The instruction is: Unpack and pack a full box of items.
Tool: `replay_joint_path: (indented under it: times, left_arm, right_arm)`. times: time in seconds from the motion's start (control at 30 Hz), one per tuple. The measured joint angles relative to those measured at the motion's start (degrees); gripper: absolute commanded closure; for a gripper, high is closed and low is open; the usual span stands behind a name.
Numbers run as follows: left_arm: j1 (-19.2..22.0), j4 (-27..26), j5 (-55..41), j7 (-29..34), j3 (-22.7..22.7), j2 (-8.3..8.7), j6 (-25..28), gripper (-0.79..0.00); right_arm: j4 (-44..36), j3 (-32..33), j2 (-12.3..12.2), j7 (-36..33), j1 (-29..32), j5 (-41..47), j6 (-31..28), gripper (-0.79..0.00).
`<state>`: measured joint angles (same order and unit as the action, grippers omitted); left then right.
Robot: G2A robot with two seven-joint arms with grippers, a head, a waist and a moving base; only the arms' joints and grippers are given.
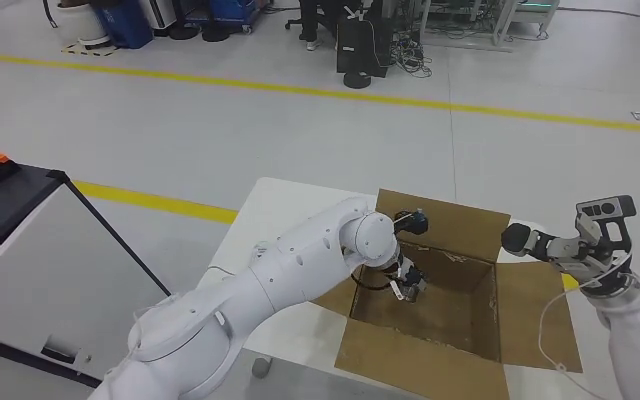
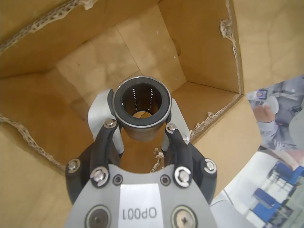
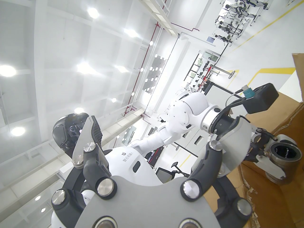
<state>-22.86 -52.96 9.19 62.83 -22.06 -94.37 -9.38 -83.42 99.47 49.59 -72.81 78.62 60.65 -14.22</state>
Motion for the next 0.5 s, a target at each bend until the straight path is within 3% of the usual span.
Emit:
replay_joint_path:
  times: [0.27,0.5]
  left_arm:
    - [0.7,4.0,0.6,5.6,2.0,-2.42,-9.6,0.000]
    - [1.8,7.4,1.3,7.2,3.7,-5.23,-11.7,0.000]
  right_arm:
    - [0.0,0.0,0.0,0.0,0.0,0.0,0.0,-0.785]
    - [0.0,0.0,0.0,0.0,0.0,0.0,0.0,-0.785]
